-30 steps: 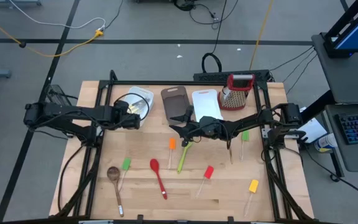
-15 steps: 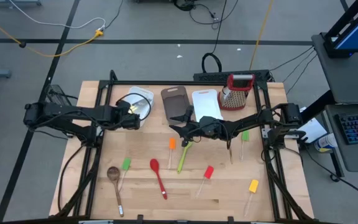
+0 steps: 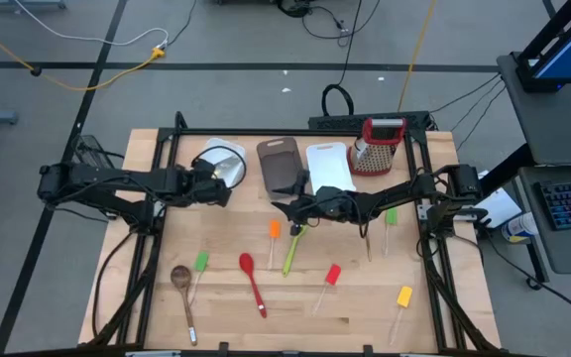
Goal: Pick & Place Kitchen Items
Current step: Put the light green slotted spoon into the right white bin
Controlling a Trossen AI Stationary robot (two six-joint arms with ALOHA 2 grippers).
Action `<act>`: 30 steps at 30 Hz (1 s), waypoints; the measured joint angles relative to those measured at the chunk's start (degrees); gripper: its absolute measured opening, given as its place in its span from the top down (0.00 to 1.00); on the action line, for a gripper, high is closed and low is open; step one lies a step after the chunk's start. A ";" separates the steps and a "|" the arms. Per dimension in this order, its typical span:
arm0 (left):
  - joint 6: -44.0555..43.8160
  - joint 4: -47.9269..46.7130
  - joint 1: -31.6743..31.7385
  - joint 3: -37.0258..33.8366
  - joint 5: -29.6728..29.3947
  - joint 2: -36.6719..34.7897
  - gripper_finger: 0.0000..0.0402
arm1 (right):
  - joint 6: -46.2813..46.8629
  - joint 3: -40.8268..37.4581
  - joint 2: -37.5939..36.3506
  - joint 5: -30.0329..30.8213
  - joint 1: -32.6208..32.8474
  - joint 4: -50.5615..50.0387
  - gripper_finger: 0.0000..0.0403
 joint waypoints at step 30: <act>25.12 26.25 5.51 0.02 0.03 0.00 0.76 | 15.51 0.00 0.00 -34.33 0.00 -24.79 0.60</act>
